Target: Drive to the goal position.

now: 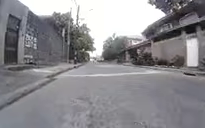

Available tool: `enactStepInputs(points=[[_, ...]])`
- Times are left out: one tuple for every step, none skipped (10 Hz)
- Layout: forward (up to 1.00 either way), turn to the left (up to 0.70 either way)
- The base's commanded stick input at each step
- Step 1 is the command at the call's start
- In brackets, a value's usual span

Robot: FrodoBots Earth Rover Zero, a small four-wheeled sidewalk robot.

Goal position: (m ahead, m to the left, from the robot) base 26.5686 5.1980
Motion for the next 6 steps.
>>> enactStepInputs(points=[[1.00,0.11],[1.00,0.11],[1.00,0.11],[1.00,0.11],[1.00,0.11],[1.00,0.11]])
